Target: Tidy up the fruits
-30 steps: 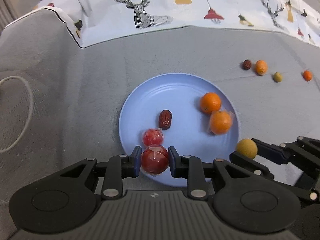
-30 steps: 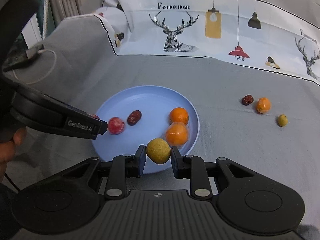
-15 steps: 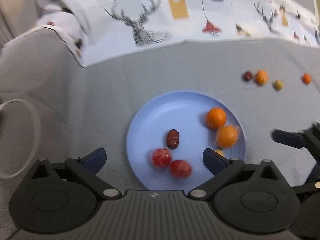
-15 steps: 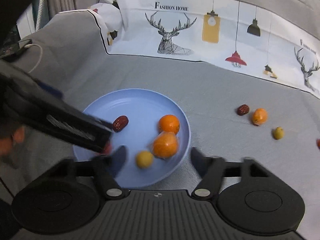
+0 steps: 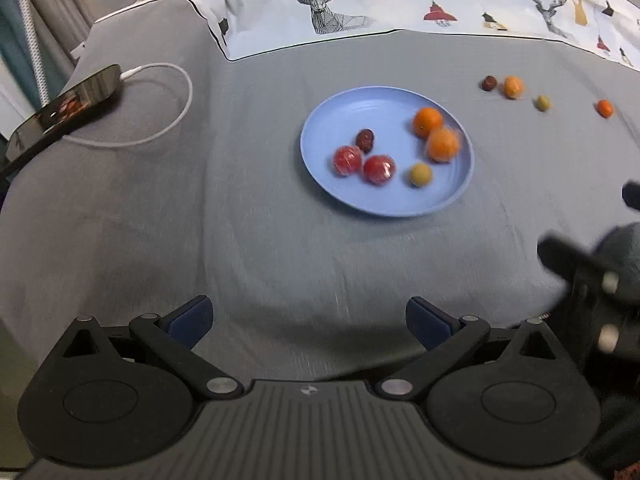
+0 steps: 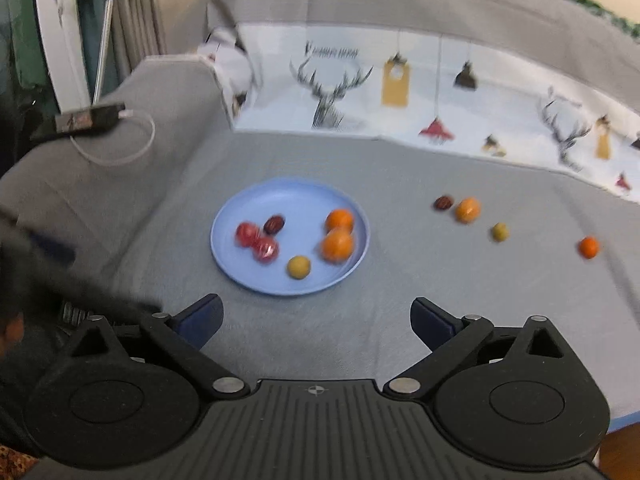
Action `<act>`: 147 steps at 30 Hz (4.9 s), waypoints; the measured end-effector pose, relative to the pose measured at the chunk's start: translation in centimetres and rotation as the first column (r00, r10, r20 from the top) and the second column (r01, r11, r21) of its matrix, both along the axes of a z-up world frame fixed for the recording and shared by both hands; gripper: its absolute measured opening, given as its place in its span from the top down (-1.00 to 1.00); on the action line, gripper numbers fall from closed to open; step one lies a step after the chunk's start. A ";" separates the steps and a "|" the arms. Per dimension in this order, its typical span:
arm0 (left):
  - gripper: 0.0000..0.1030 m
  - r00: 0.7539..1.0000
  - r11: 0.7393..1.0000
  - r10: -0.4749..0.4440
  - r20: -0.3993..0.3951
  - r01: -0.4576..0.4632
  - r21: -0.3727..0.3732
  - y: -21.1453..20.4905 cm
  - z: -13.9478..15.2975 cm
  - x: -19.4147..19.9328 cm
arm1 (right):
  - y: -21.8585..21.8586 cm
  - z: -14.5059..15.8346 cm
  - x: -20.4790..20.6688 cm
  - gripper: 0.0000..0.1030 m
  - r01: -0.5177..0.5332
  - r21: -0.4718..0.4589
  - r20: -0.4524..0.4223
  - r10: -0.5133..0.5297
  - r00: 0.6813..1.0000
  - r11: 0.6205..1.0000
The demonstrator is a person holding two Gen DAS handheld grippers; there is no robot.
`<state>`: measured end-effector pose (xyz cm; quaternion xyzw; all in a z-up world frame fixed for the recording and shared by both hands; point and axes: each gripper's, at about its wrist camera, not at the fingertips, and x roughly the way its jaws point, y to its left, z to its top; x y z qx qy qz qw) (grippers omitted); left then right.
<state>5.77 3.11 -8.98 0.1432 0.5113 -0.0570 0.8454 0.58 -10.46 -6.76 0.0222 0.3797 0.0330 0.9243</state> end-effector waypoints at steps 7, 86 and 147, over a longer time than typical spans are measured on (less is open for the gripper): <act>-0.99 0.995 1.000 0.011 0.096 -0.010 -0.011 -0.1 2.4 -3.9 | 0.3 2.2 -3.6 -0.97 0.007 -0.038 0.102 -0.003 0.995 0.999; -0.99 0.977 0.983 -0.175 0.122 0.166 0.081 -14.9 2.3 4.8 | -15.5 -1.7 -3.7 -0.98 0.469 0.073 0.096 -0.474 0.875 0.880; 0.56 0.988 0.990 -0.141 0.057 0.142 -0.009 -7.0 5.2 -0.1 | -12.0 3.4 -2.7 0.29 0.185 0.185 0.180 -0.218 0.959 0.965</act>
